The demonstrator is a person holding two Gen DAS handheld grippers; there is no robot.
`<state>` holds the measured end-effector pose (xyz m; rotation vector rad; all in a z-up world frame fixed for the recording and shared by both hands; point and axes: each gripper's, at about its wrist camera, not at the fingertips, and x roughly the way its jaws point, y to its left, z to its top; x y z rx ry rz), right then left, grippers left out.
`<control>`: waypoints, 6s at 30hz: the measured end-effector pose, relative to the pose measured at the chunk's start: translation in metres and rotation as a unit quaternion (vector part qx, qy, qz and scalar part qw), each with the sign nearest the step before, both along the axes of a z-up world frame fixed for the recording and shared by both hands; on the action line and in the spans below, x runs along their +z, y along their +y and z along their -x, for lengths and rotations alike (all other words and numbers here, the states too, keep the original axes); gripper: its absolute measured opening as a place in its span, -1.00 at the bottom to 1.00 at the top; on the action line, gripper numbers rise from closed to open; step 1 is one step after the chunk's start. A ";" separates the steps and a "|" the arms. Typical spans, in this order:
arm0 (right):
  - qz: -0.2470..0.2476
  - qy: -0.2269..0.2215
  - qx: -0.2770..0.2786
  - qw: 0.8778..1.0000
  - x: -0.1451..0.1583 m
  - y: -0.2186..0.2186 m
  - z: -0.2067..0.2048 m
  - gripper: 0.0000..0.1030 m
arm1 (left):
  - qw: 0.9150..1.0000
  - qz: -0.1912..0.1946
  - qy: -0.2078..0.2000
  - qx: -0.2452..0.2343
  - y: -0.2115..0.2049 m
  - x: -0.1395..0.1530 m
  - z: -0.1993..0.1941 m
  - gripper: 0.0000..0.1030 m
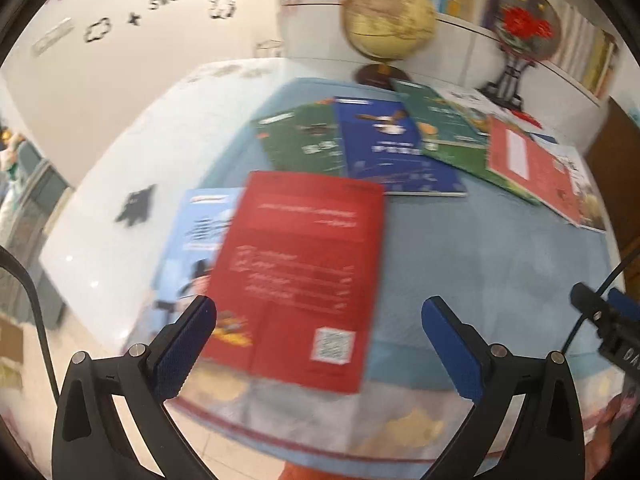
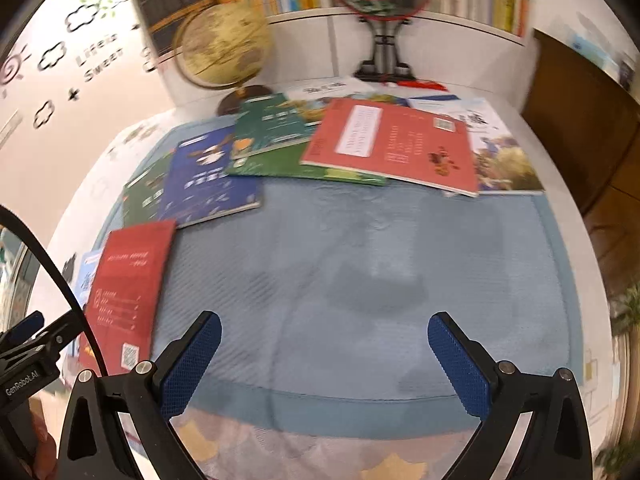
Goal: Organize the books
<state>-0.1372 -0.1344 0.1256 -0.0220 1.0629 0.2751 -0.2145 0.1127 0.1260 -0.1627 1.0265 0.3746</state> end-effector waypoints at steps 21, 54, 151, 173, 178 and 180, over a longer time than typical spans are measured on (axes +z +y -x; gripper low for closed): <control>-0.014 0.060 0.147 0.987 -0.038 0.153 0.018 0.83 | 0.996 0.043 0.050 -0.067 0.118 -0.049 -0.015 0.93; 0.000 0.099 0.078 0.992 -0.069 0.205 -0.006 0.27 | 0.984 0.106 0.058 -0.135 0.154 -0.057 -0.042 0.36; -0.139 0.160 0.010 0.977 -0.078 0.068 0.000 0.22 | 0.938 0.163 0.076 -0.298 0.001 -0.083 -0.062 0.50; -0.114 0.171 0.020 0.978 -0.095 -0.049 -0.012 0.17 | 0.934 0.164 0.081 -0.308 -0.121 -0.095 -0.081 0.49; -0.142 0.181 0.022 0.973 -0.101 -0.049 -0.020 0.17 | 0.934 0.185 0.075 -0.297 -0.119 -0.096 -0.081 0.49; -0.148 0.183 0.024 0.972 -0.101 -0.050 -0.020 0.17 | 0.932 0.189 0.073 -0.300 -0.120 -0.096 -0.080 0.49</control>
